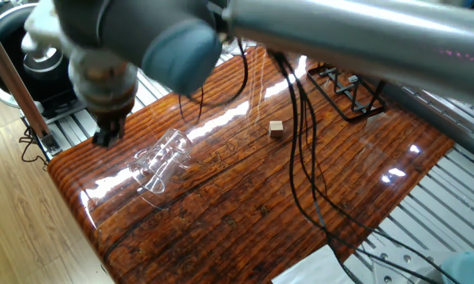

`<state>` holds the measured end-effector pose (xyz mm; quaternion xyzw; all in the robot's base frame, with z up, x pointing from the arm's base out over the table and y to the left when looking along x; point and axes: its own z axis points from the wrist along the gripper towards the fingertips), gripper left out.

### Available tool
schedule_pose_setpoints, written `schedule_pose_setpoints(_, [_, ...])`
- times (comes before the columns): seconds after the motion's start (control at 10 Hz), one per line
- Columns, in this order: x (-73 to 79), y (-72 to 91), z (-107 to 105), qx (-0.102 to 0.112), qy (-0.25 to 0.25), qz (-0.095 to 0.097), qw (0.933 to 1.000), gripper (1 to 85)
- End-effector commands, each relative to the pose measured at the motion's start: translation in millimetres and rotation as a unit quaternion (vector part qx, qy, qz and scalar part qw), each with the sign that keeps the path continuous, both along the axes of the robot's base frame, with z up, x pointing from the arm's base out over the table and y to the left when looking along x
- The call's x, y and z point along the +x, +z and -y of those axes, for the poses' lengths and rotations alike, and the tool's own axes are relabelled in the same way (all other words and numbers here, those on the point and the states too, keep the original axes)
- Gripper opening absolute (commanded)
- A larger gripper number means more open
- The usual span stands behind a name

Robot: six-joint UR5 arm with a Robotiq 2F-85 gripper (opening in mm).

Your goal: Take the cup off the cup rack

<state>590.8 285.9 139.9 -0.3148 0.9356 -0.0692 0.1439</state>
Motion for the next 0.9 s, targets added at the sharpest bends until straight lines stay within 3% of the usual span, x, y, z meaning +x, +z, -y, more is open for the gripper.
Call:
schedule_pose_setpoints(0.0, [-6.6, -19.8, 23, -0.065, 0.016, 0.031, 0.9973, 1.3])
schedule_pose_setpoints(0.3, [-10.1, -25.7, 48, -0.128, 0.046, 0.013, 0.9907, 1.3])
schedule_pose_setpoints(0.5, [-16.5, -26.6, 57, -0.151, 0.067, -0.008, 0.9862, 1.3])
schedule_pose_setpoints(0.7, [-16.3, -26.3, 62, -0.159, 0.068, -0.014, 0.9849, 1.3])
schedule_pose_setpoints(0.8, [-13.6, -21.6, 73, -0.181, 0.065, -0.009, 0.9813, 1.3])
